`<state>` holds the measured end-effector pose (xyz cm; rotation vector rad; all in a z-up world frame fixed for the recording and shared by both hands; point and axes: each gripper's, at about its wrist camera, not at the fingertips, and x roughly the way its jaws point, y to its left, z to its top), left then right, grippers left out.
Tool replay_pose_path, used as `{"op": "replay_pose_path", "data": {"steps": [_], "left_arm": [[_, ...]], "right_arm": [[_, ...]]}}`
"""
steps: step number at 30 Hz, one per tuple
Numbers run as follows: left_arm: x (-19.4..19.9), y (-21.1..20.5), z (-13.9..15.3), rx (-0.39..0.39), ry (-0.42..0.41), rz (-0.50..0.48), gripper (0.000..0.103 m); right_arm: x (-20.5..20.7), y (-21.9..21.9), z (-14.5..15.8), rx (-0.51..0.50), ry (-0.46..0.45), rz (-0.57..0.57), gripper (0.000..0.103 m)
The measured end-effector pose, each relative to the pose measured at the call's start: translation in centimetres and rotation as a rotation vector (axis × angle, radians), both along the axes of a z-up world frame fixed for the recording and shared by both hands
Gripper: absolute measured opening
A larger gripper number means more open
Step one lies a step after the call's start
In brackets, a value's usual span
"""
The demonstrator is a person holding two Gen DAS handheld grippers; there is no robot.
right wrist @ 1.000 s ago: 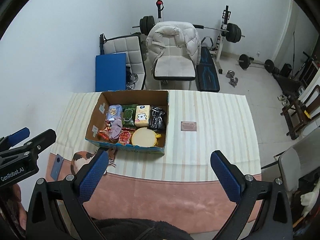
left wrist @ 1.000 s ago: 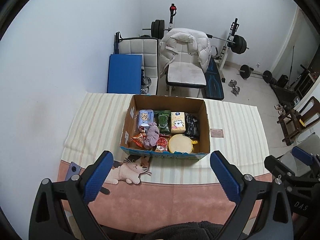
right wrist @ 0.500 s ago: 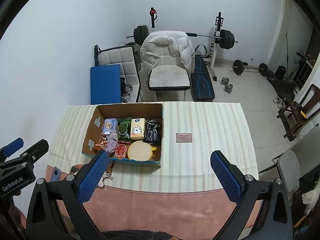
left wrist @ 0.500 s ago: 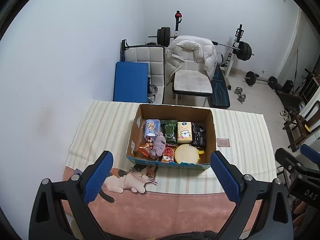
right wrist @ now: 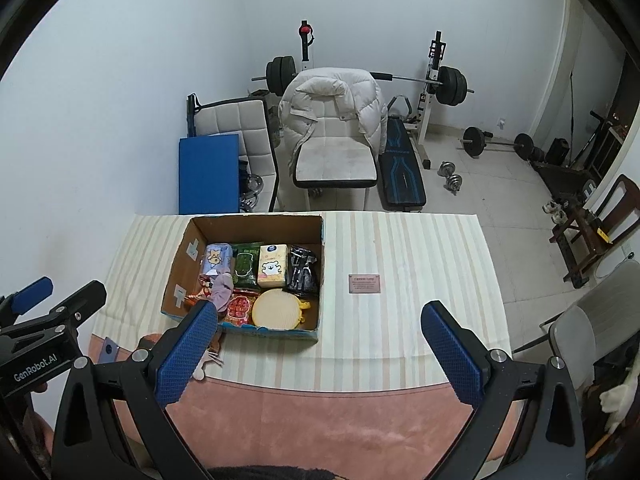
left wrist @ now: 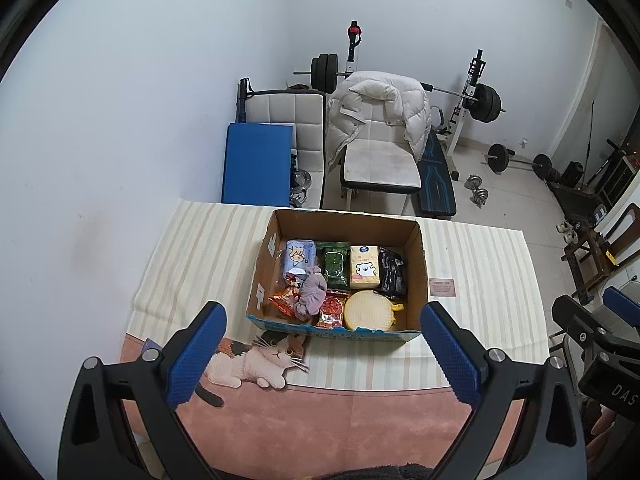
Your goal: Organize soft objects
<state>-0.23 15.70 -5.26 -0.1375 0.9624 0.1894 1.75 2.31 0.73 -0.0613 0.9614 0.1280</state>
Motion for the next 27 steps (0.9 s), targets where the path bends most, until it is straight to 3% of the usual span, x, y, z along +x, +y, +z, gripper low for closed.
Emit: {"op": "replay_pose_path", "data": {"steps": [27], "left_arm": [[-0.3, -0.3, 1.1, -0.003, -0.02, -0.015, 0.1]], "right_arm": [[-0.7, -0.2, 0.4, -0.016, -0.012, -0.016, 0.103]]}}
